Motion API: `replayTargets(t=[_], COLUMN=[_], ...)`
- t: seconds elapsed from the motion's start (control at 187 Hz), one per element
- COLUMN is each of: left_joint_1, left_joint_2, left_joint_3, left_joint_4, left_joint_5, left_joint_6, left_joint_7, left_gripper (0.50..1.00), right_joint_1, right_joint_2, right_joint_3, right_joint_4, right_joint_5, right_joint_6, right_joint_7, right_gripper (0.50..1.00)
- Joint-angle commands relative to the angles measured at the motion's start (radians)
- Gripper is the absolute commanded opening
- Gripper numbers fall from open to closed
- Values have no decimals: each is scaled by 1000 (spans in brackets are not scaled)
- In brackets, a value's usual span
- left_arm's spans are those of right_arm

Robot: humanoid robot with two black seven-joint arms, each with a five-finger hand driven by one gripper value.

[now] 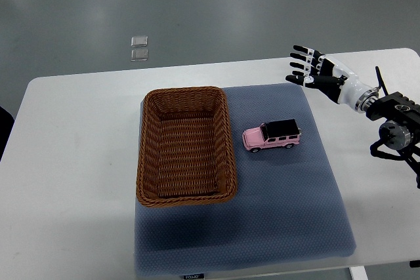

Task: Place pink car in brown basket
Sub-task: 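Reach the right hand over the pink toy SUV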

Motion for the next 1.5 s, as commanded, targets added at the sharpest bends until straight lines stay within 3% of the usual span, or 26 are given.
replayTargets(t=[0.0, 0.427, 0.758, 1.302, 1.494], left_joint_1=[0, 0, 0, 0, 0], left_joint_2=[0, 0, 0, 0, 0], left_joint_3=[0, 0, 0, 0, 0], left_joint_4=[0, 0, -1, -1, -1], left_joint_5=[0, 0, 0, 0, 0], left_joint_6=[0, 0, 0, 1, 0], left_joint_7=[0, 0, 0, 0, 0], left_gripper=[1000, 1000, 1000, 1000, 1000], right_joint_1=[10, 129, 145, 205, 228], right_joint_2=[-15, -167, -171, -167, -158], right_joint_3=[-12, -234, -282, -415, -472], right_joint_4=[22, 232, 247, 261, 261], right_joint_5=[-100, -429, -722, -794, -808], right_joint_6=[11, 14, 3, -12, -21], right_joint_7=[2, 38, 40, 40, 40], right_gripper=[926, 923, 921, 913, 879])
